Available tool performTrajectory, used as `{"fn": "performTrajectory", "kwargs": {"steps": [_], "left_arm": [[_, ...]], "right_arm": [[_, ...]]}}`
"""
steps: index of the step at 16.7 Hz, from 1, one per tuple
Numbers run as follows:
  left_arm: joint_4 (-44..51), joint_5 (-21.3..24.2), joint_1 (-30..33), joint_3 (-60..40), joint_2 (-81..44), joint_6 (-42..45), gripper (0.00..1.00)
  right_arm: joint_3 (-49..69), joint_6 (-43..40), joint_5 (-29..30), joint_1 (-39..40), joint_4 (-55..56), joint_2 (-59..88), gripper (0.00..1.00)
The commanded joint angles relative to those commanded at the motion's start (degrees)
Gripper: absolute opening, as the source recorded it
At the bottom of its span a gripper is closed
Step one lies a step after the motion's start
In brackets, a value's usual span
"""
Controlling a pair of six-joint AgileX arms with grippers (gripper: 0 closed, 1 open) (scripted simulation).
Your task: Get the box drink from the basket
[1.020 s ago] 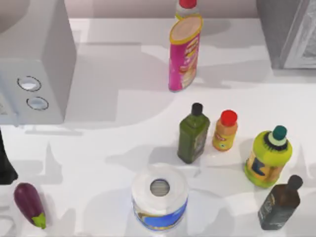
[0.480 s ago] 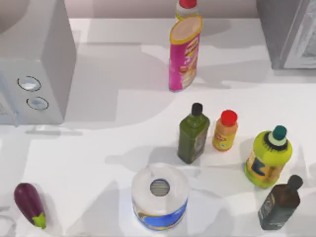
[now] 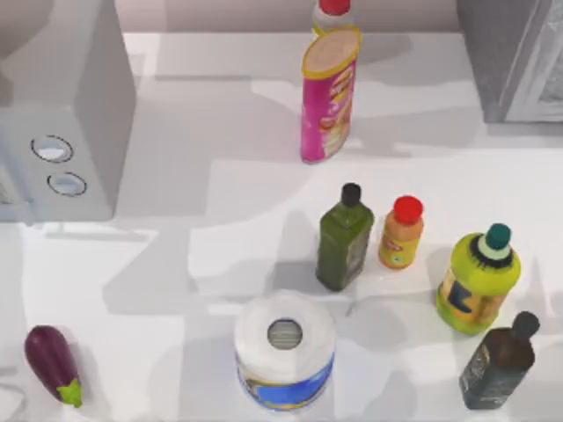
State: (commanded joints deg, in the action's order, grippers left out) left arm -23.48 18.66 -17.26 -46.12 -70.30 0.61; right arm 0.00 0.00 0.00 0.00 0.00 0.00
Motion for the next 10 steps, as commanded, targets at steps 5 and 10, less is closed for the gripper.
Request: {"fn": "performTrajectory", "kwargs": {"steps": [5, 10], "left_arm": [[-4.3, 3.44, -3.01, -8.36, -12.64, 0.16, 1.0], [-5.11, 4.09, -3.61, -9.96, -15.07, 0.2, 1.0]], "right_arm": [[0.0, 0.0, 0.0, 0.0, 0.0, 0.0, 1.0], [0.0, 0.0, 0.0, 0.0, 0.0, 0.0, 1.0]]}}
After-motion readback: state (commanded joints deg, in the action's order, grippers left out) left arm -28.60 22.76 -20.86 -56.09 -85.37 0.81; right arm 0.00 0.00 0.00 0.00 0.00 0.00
